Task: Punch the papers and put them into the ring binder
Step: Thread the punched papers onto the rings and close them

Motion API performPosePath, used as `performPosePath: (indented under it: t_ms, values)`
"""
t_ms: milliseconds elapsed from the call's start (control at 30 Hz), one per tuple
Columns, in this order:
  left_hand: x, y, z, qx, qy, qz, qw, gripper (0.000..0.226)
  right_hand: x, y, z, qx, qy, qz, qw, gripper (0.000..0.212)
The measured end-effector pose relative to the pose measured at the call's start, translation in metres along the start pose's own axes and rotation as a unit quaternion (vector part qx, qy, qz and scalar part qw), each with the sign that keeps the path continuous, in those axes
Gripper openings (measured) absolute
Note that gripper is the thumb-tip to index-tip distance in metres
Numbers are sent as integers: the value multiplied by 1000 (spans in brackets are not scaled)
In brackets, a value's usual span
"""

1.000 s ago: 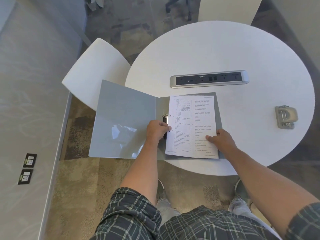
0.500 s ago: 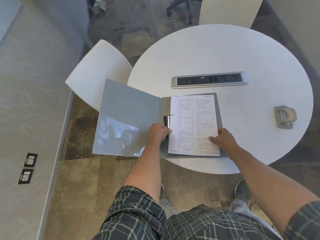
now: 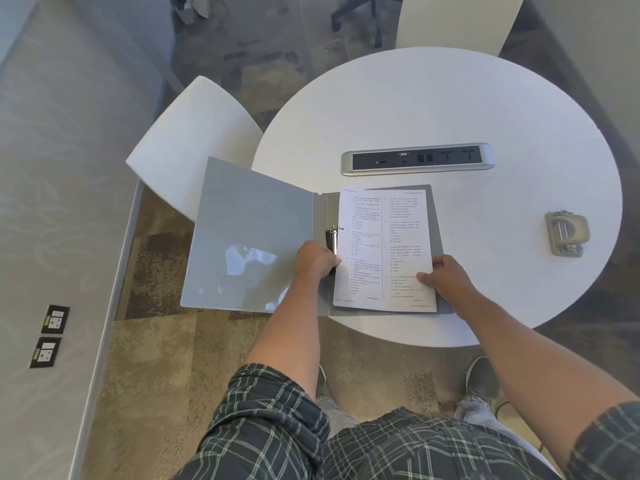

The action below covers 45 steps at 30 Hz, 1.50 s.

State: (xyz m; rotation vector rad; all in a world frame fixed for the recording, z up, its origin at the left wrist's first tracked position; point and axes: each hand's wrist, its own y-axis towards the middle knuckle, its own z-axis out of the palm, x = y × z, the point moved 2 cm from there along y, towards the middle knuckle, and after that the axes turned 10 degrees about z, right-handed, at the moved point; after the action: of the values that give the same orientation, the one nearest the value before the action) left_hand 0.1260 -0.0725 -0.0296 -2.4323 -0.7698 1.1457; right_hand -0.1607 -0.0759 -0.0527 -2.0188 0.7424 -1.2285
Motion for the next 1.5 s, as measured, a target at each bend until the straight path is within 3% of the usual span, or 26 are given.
performPosePath:
  t_ms: [200,367,467,533,700,800,867,1100,1233,1500]
  values:
    - [-4,-4,4,-2,39,2,999,19,-4,3,2,-13,3,-7,1000,42]
    - [0,-10,8,-25,31,26,999,10,-4,-7,11,-105,-73,-43,991,44]
    - [4,-15,8,-49,10,50,998,14,3,-19,24,-234,-198,-80,948,56]
    - [8,-18,9,-63,-5,63,996,17,12,-26,37,-268,-271,-155,911,60]
    - [14,-22,7,-82,-31,92,992,26,40,-33,82,-91,-311,-314,892,58]
    - [17,-22,5,-79,-37,92,992,30,48,-30,107,-3,-395,-354,848,67]
    - [19,-21,5,-78,-27,98,992,24,47,-24,115,1,-434,-356,828,64]
    - [29,-19,4,-84,-26,107,990,16,38,-14,126,-50,-413,-342,843,47]
    - [30,-19,2,-89,-18,109,990,10,18,-11,129,-45,-375,-362,853,54]
    - [34,-18,1,-73,-47,100,991,14,6,-9,131,31,-414,-335,846,70]
